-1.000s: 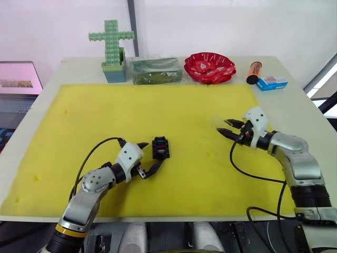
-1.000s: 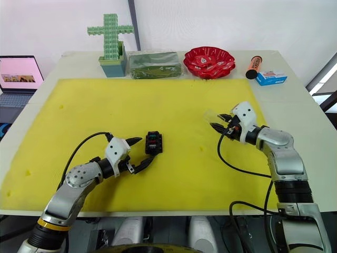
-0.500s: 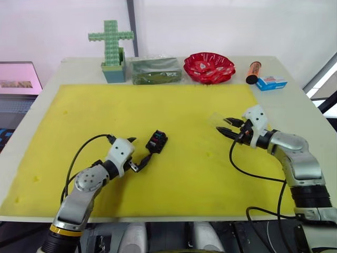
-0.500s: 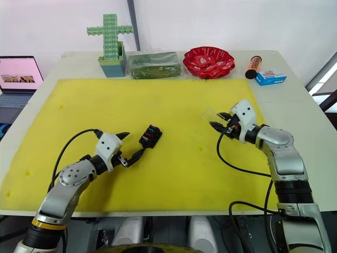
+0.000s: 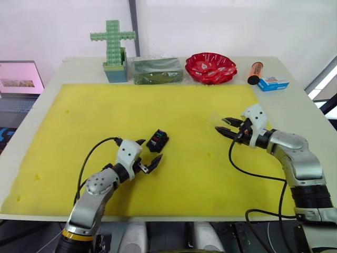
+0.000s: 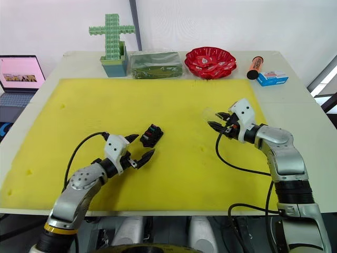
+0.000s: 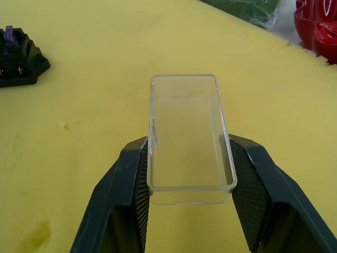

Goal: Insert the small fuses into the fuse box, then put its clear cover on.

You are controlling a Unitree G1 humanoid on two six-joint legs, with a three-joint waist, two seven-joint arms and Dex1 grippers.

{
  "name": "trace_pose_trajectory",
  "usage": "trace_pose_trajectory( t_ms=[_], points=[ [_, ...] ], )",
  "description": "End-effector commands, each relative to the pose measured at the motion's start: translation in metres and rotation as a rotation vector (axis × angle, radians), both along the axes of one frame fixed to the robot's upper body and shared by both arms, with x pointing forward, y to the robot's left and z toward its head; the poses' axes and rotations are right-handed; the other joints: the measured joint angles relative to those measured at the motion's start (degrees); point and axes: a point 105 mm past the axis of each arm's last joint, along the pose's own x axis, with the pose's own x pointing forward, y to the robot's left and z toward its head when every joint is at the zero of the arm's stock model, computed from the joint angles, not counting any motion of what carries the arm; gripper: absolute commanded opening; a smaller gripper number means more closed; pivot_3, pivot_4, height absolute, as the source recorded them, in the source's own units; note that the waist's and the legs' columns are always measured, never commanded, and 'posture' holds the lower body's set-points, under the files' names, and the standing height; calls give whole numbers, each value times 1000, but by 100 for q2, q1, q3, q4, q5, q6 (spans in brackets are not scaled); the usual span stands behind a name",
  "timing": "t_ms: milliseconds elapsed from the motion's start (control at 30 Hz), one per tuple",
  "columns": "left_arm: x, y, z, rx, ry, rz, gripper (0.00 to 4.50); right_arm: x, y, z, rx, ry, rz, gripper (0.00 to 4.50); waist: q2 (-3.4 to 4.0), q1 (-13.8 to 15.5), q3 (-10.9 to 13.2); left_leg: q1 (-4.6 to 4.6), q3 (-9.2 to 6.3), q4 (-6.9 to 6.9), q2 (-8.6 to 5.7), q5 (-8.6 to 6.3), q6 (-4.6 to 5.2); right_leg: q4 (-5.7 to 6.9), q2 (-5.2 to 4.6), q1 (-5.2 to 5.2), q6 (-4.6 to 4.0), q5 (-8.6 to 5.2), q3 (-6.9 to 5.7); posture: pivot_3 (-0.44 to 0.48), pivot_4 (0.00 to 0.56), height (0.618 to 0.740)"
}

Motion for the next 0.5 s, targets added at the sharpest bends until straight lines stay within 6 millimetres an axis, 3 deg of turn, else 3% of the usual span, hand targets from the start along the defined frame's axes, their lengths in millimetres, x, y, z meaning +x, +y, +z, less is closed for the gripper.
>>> trace_pose_trajectory(
  t_ms=[33, 167, 367, 500],
  points=[
    [9, -5, -1, 8, -17, 22, 4500, 0, 3, 23, -13, -78, 18, 1794, 1, 8, 0, 0, -1, 0, 0, 0, 0, 0, 0, 1, 0, 0, 0, 0, 150, 740],
    [17, -16, 0, 12, -32, 24, 4500, -1, 5, 24, -8, -81, 20, 1794, 2, 11, -2, 1, -3, 3, -2, 0, 0, 0, 0, 6, 0, 0, -1, 0, 150, 740],
    [16, -16, -8, 43, -7, 26, 4500, -1, 5, 24, -10, -85, 14, 1794, 2, 9, -2, 5, -5, 3, -3, 0, 0, -2, 0, 11, 0, 0, -2, 0, 150, 740],
    [12, -15, -13, 27, 19, 42, 3591, 0, 6, 25, -1, -90, 9, 1794, 4, -1, -3, 7, -5, 2, -3, 0, 0, -3, 0, 14, -2, -1, -1, 0, 150, 740]
  ],
)
